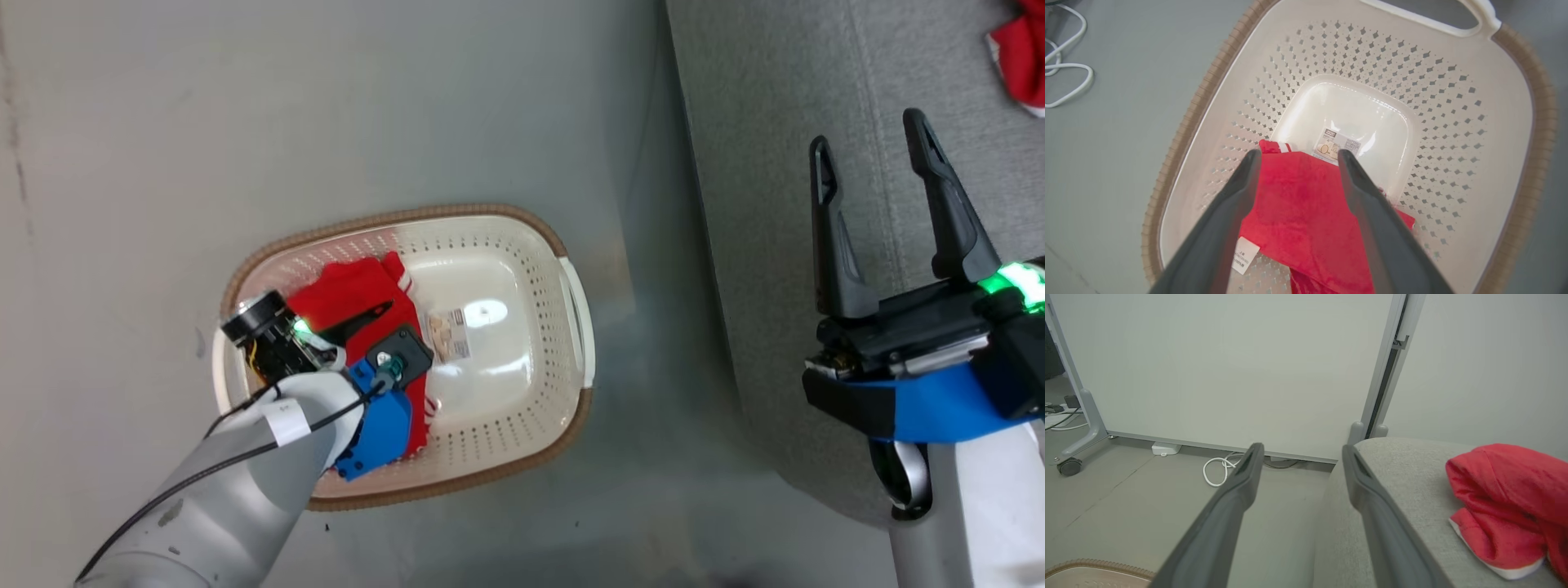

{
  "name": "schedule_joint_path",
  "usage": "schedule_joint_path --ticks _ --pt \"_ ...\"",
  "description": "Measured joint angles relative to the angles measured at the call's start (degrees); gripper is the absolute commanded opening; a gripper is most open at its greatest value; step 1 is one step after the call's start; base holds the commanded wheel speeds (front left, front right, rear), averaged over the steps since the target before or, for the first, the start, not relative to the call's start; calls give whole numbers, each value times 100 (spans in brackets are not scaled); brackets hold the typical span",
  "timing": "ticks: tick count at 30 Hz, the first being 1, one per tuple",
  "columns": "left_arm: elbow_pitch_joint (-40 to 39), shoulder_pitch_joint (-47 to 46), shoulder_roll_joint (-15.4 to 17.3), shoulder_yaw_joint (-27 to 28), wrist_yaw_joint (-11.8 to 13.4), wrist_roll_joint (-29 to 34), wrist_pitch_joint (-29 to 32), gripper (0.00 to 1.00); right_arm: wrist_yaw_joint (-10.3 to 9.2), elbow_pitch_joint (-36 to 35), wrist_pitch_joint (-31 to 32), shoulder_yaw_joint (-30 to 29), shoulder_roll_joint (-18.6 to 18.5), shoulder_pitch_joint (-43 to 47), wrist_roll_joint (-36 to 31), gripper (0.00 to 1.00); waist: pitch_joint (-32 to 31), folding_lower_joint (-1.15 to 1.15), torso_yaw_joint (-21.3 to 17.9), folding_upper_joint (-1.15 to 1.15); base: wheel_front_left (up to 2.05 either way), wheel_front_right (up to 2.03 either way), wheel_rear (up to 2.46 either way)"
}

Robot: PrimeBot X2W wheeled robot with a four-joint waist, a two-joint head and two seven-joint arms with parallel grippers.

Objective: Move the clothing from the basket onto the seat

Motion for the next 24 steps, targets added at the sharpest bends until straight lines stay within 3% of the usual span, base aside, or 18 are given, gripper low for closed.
schedule_joint_path --ticks 11,24 --pt "268 -355 42 -844 0 -503 683 100 0 -232 1 1 11 -233 -27 100 878 0 -57 0 0 0 0" --pt "181 -614 182 -949 0 29 1210 100 0 -544 1 -15 34 -245 -110 100 1508 -1 -117 0 0 0 0"
